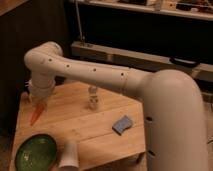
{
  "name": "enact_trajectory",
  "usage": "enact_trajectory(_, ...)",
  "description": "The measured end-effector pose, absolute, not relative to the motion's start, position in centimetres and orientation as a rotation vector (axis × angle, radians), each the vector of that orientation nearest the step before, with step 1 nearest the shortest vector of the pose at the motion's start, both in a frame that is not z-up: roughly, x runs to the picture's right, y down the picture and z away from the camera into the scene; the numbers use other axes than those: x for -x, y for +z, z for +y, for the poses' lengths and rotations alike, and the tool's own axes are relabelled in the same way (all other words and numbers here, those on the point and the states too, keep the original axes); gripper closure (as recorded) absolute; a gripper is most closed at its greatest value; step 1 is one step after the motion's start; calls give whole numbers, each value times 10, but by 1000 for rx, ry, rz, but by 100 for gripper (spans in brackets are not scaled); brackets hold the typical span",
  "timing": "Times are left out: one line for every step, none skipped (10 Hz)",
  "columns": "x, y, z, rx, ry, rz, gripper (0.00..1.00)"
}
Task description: Place the pepper in the ceramic bowl
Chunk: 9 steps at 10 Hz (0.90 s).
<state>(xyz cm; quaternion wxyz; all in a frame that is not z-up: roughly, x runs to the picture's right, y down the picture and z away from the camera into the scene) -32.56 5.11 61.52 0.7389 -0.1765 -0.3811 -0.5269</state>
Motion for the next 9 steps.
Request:
enact_trajectory(339, 603, 50, 386, -1175, -845, 100)
enact_trajectory(351, 592, 51, 389, -1188, -854, 100)
enact_trajectory(355, 587, 54, 392, -1193, -861, 100)
enact_trajectory(355, 585, 58, 393, -1196, -865, 100)
enact_trajectory(351, 584, 67, 392, -1200, -873, 100)
enact_trajectory(340, 586, 82, 394, -1196, -887, 100)
enact_trajectory(330, 588, 93, 399, -1188, -902, 100)
enact_trajectory(321, 592, 107, 407, -1178, -920, 100)
enact_trajectory(311, 601, 129, 419, -1171, -950, 100)
